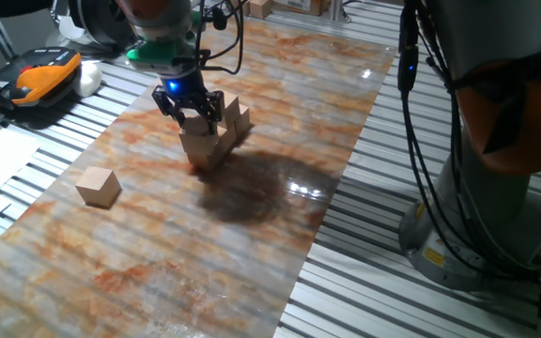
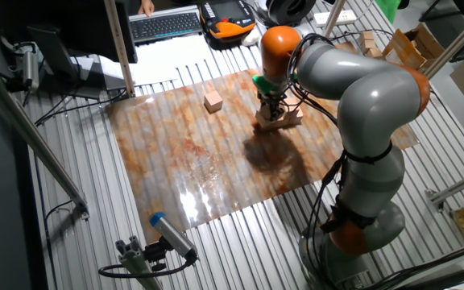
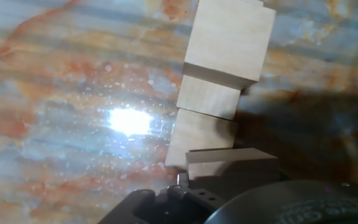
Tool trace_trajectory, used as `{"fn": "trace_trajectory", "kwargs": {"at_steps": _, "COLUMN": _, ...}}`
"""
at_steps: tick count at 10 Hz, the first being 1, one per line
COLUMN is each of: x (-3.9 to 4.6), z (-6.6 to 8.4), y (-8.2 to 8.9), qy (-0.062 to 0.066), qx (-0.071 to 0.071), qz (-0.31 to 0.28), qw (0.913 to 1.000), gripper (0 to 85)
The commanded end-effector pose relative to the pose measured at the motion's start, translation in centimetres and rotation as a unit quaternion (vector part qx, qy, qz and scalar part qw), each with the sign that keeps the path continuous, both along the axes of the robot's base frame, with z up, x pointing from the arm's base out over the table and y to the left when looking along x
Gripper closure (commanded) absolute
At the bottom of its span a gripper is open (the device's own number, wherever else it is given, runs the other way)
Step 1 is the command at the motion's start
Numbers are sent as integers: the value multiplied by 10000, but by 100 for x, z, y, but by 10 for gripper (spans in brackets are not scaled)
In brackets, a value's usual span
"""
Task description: Stack the blocks into a pyramid shape
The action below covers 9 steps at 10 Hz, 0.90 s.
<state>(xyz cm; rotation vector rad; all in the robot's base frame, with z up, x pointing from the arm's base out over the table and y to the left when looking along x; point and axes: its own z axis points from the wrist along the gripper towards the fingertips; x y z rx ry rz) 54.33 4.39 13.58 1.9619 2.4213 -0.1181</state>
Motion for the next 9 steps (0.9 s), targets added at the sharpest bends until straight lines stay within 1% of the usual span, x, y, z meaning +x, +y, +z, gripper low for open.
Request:
{"fn": "trace_trajectory", "kwargs": {"at_steps": 1, "x": 0, "z": 1, "y": 0, "qy": -24, "qx": 41, "qz": -20, "qw": 10000, "gripper": 850}}
{"fn": "trace_trajectory", "kwargs": {"at_steps": 2, "x": 0, "z": 1, "y": 0, "qy": -38, "qx": 87, "qz": -57, "qw": 9999, "gripper": 850}}
{"fn": "trace_trajectory", "kwargs": {"at_steps": 3, "x": 0, "z": 1, "y": 0, "qy": -1, "qx": 80, "qz": -136, "qw": 9999, "gripper": 850}}
{"fn": "trace_trajectory", "kwargs": {"at_steps": 4, "x": 0, "z": 1, "y": 0, "qy": 105, "qx": -56, "qz": -168, "qw": 9998, "gripper": 850}}
{"fn": "trace_trajectory", "kwargs": {"at_steps": 5, "x": 0, "z": 1, "y": 0, "qy": 156, "qx": -110, "qz": -88, "qw": 9998, "gripper": 850}}
{"fn": "trace_trajectory", "kwargs": {"at_steps": 6, "x": 0, "z": 1, "y": 0, "qy": 136, "qx": -55, "qz": -16, "qw": 9999, "gripper": 850}}
{"fn": "trace_trajectory", "kwargs": {"at_steps": 7, "x": 0, "z": 1, "y": 0, "qy": 199, "qx": -119, "qz": 146, "qw": 9996, "gripper": 850}}
{"fn": "trace_trajectory", "kwargs": {"at_steps": 8, "x": 0, "z": 1, "y": 0, "qy": 293, "qx": -245, "qz": 233, "qw": 9990, "gripper": 850}}
{"fn": "trace_trajectory", "kwargs": {"at_steps": 9, "x": 0, "z": 1, "y": 0, "qy": 271, "qx": -212, "qz": 160, "qw": 9993, "gripper": 850}}
